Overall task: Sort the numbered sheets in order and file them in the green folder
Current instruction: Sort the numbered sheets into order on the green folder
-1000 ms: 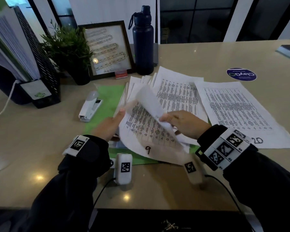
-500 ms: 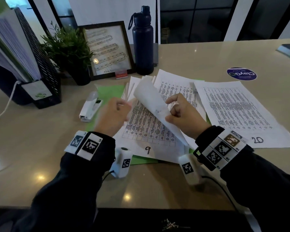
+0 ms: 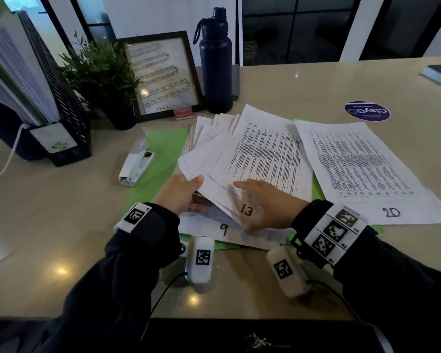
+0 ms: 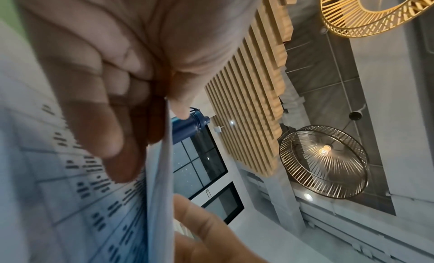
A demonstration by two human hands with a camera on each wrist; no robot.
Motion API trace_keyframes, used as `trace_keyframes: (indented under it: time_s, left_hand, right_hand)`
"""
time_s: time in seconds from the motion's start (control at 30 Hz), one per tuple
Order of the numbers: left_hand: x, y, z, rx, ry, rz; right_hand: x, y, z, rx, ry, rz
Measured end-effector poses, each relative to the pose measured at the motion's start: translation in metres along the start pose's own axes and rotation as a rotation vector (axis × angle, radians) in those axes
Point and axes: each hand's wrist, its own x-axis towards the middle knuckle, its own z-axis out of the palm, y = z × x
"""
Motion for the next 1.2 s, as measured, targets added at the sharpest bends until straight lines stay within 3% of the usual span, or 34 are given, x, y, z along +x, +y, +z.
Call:
trace_keyframes:
  time_s: [0.17, 0.53, 0.83, 1.03, 1.2]
  left_hand:
    - [0.001, -0.002, 0.000, -0.035, -0.011, 0.058]
    - [0.015, -0.004, -0.008, 0.041, 0.146, -0.028]
    - [0.028, -0.011, -0.027, 0.174, 0.267, 0.119]
    - [0.039, -0.008, -0.037, 0.240, 0.196, 0.103]
    - [0.036, -0.004, -0.030, 0.118, 0.155, 0.111]
  right_hand:
    - [0.003, -0.004, 0.000, -0.013, 0.003, 0.027]
    - [0.004, -0.017, 0.004, -0.022, 0.069, 0.072]
    - [0.005, -0.023, 0.006, -0.089, -0.014, 0.104]
    - [0.009, -0.039, 0.012, -0.213, -0.028, 0.134]
    - [0.019, -0.046, 0.012, -0.258, -0.012, 0.137]
